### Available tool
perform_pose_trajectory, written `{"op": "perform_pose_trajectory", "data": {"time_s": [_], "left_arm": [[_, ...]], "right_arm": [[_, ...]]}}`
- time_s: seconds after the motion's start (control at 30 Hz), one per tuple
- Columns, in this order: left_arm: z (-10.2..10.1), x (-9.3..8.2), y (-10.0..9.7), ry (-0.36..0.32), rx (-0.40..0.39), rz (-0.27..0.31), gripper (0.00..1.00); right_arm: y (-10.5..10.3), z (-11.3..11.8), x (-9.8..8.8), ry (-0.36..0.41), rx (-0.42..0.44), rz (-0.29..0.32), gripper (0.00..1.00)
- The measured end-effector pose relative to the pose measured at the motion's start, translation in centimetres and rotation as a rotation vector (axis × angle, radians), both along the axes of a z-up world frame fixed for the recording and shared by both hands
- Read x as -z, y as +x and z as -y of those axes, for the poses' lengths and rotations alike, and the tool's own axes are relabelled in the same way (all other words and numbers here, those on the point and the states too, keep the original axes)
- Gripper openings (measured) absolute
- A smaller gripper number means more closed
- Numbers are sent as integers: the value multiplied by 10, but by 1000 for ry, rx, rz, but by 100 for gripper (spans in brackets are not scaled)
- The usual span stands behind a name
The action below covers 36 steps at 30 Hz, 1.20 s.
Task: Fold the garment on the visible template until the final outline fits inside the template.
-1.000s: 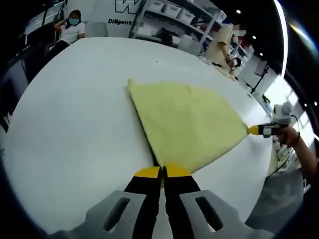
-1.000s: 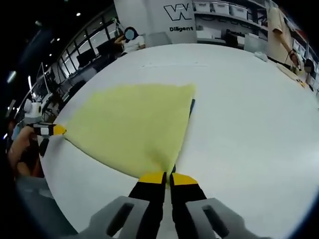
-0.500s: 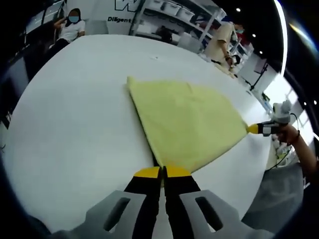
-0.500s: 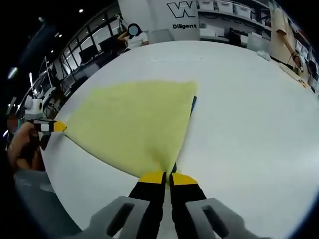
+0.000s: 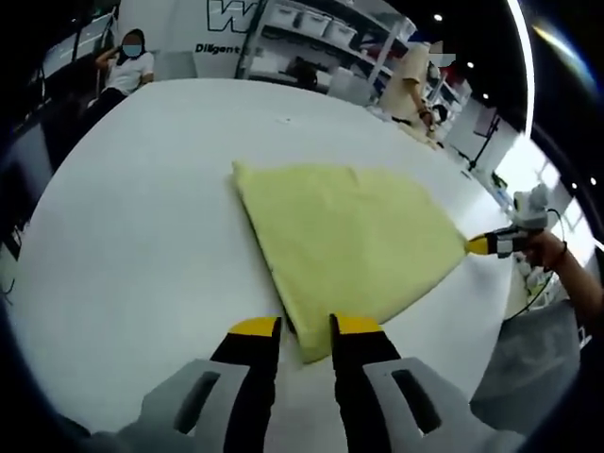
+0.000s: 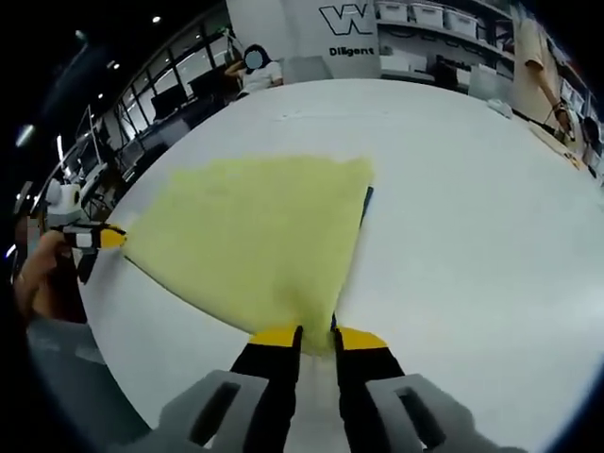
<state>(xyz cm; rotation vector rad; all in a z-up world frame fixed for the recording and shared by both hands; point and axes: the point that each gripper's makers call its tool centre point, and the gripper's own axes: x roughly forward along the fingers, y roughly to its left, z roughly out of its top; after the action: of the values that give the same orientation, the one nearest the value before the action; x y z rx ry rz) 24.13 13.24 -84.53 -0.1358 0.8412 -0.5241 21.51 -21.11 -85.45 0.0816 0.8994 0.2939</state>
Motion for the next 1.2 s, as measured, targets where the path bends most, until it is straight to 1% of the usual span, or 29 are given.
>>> {"op": "perform_pose_trajectory", "data": {"time_s": [0.03, 0.07, 0.1, 0.17, 0.23, 0.27, 0.3, 0.33, 0.4, 0.5, 0.53, 0.6, 0.73, 0.8, 0.83, 0.9, 1.0, 1.1, 1.2], "left_arm": [[0, -1, 0, 3, -2, 5, 35], [0, -5, 1, 12, -3, 24, 38], [0, -7, 2, 14, -5, 33, 41], [2, -13, 1, 9, -9, 45, 49], [3, -20, 1, 11, -9, 67, 60], [3, -22, 1, 13, -13, 71, 65], [3, -25, 0, 18, -11, 81, 69], [3, -28, -1, 18, -13, 88, 72], [3, -33, -3, 17, -13, 95, 75], [4, -41, -7, 18, -15, 102, 82], [4, -43, -9, 23, -18, 103, 85], [4, -47, -12, 32, -16, 110, 89], [6, -53, -23, 35, -14, 108, 95], [8, -57, -33, 49, -5, 106, 96], [9, -58, -34, 51, 1, 108, 97], [8, -61, -38, 61, 2, 124, 99], [9, -64, -46, 67, 11, 109, 99], [11, -70, -54, 63, 20, 126, 99], [12, -74, -63, 62, 17, 122, 99]], "right_arm": [[3, 0, -5, 24, 25, 22, 21], [3, 0, -8, 26, 24, 28, 26], [4, 0, -12, 27, 26, 40, 32], [5, -1, -19, 25, 31, 62, 42], [7, -4, -27, 26, 20, 86, 54], [6, -5, -28, 26, 19, 88, 59], [6, -8, -34, 27, 12, 103, 65], [5, -10, -37, 28, 6, 110, 69], [3, -13, -43, 33, -2, 115, 75], [-1, -19, -53, 36, -19, 125, 82], [-3, -21, -56, 35, -26, 130, 84], [-6, -24, -60, 35, -30, 136, 88], [-17, -31, -69, 44, -39, 140, 95], [-24, -35, -74, 44, -46, 142, 98], [-25, -36, -75, 44, -48, 143, 99], [-31, -40, -80, 46, -63, 147, 99], [-39, -44, -85, 47, -73, 150, 99], [-46, -47, -91, 48, -78, 163, 99], [-53, -48, -94, 47, -85, 166, 99]]}}
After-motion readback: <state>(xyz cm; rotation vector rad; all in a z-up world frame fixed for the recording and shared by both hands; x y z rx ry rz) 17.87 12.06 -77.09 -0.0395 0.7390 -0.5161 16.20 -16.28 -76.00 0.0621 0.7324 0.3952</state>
